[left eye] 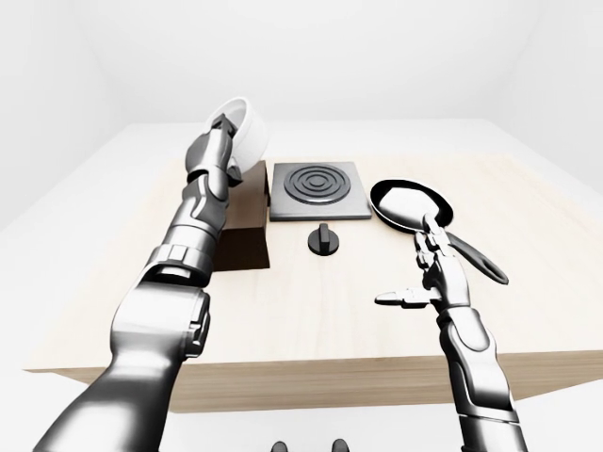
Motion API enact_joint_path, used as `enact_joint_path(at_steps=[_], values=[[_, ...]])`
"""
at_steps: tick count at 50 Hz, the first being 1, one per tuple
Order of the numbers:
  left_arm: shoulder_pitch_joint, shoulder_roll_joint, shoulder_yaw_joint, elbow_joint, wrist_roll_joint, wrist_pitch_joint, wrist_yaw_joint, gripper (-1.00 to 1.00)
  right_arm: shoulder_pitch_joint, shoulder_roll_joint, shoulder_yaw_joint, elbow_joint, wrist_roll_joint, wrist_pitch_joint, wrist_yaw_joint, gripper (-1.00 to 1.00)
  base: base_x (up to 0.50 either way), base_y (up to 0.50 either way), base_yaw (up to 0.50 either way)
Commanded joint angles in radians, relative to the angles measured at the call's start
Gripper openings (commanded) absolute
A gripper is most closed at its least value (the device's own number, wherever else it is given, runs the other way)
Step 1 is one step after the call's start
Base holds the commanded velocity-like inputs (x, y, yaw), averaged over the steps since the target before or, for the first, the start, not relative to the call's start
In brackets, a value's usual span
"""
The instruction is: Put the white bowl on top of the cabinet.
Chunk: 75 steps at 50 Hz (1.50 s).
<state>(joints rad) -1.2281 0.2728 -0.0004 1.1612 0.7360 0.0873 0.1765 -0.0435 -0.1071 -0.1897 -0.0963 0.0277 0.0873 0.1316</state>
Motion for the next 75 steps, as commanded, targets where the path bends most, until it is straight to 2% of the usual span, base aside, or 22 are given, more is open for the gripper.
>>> enact_joint_path(at_steps=[1, 8, 11, 12, 14, 17, 24, 27, 45, 75], values=[[-0.014, 0.028, 0.015, 0.037, 0.022, 0.000, 0.121, -1.00, 0.002, 0.001, 0.001, -0.001, -0.003, 0.000, 0.000, 1.00, 0.00, 0.00, 0.00], [-0.021, 0.046, 0.015, 0.060, 0.040, 0.000, 0.153, -1.00, 0.007, 0.003, 0.004, -0.005, -0.007, 0.000, 0.000, 1.00, 0.00, 0.00, 0.00], [-0.024, 0.056, 0.007, 0.084, 0.070, 0.000, 0.214, -1.00, 0.007, 0.003, 0.002, -0.008, -0.006, 0.000, 0.001, 1.00, 0.00, 0.00, 0.00], [-0.023, 0.057, 0.013, 0.087, 0.066, 0.000, 0.205, -1.00, 0.006, 0.003, 0.002, -0.003, -0.006, 0.000, 0.001, 1.00, 0.00, 0.00, 0.00], [-0.023, 0.060, 0.005, 0.091, 0.089, 0.000, 0.246, -1.00, 0.009, 0.004, 0.004, -0.011, -0.007, 0.000, 0.000, 1.00, 0.00, 0.00, 0.00], [-0.019, 0.060, 0.003, 0.103, 0.107, 0.000, 0.268, -1.00, 0.008, 0.004, 0.004, -0.008, -0.008, 0.000, 0.000, 1.00, 0.00, 0.00, 0.00], [-0.006, 0.049, 0.006, 0.114, 0.117, 0.000, 0.272, -1.00, 0.003, 0.005, 0.005, 0.000, -0.010, 0.000, -0.002, 1.00, 0.00, 0.00, 0.00], [-0.002, 0.047, 0.000, 0.124, 0.135, 0.000, 0.301, -1.00, 0.000, 0.003, 0.002, 0.001, -0.007, 0.000, -0.002, 1.00, 0.00, 0.00, 0.00], [0.029, 0.013, -0.002, 0.149, 0.161, 0.000, 0.323, -1.00, -0.008, -0.001, 0.006, 0.027, -0.008, 0.000, -0.004, 1.00, 0.00, 0.00, 0.00], [0.063, -0.008, 0.002, 0.169, 0.176, 0.000, 0.344, -1.00, -0.004, 0.000, 0.005, 0.019, -0.011, 0.000, -0.004, 1.00, 0.00, 0.00, 0.00]])
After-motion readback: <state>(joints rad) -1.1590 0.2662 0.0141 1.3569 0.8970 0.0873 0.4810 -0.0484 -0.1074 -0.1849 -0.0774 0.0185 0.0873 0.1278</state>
